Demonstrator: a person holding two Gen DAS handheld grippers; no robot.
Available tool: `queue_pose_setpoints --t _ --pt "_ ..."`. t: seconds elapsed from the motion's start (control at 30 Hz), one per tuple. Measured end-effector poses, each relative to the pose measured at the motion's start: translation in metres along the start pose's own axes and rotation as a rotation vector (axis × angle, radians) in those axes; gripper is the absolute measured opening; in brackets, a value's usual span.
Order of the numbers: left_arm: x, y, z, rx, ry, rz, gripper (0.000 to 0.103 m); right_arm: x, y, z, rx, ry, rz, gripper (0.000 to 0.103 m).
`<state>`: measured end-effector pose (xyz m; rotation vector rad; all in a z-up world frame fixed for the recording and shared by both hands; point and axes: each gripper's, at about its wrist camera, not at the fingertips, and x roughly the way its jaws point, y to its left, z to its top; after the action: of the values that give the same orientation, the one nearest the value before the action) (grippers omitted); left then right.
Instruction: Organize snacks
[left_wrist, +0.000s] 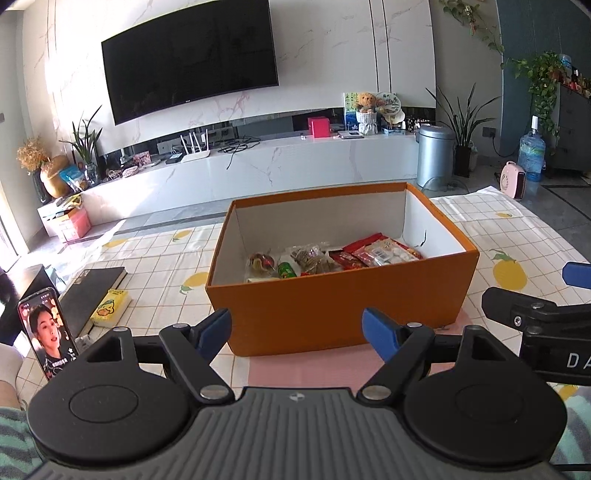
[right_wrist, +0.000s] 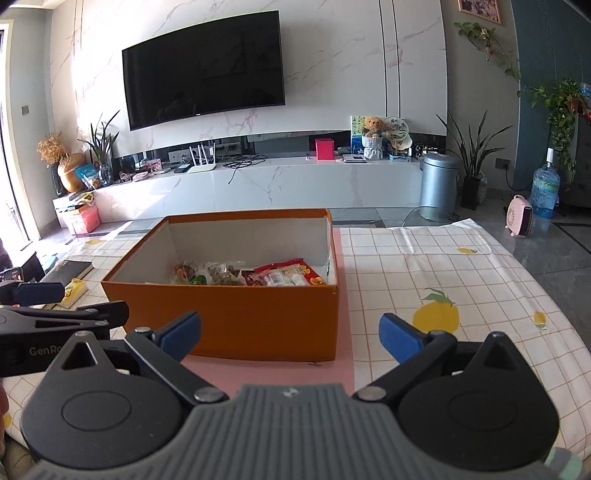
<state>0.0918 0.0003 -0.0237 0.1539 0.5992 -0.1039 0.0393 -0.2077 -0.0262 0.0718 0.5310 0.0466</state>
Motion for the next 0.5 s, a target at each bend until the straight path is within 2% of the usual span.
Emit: queue_pose_setpoints --t 0.2,0.5 --pt "0.013 0.0 -0.011 -0.008 0.058 0.003 0.094 0.011 0.0 -0.005 -0.016 0.024 -0.002 0.099" --pt "0.012 0.001 -0.01 -0.022 0.073 0.008 0.094 0.015 -0.003 -0.004 -0.002 0.029 0.0 0.099"
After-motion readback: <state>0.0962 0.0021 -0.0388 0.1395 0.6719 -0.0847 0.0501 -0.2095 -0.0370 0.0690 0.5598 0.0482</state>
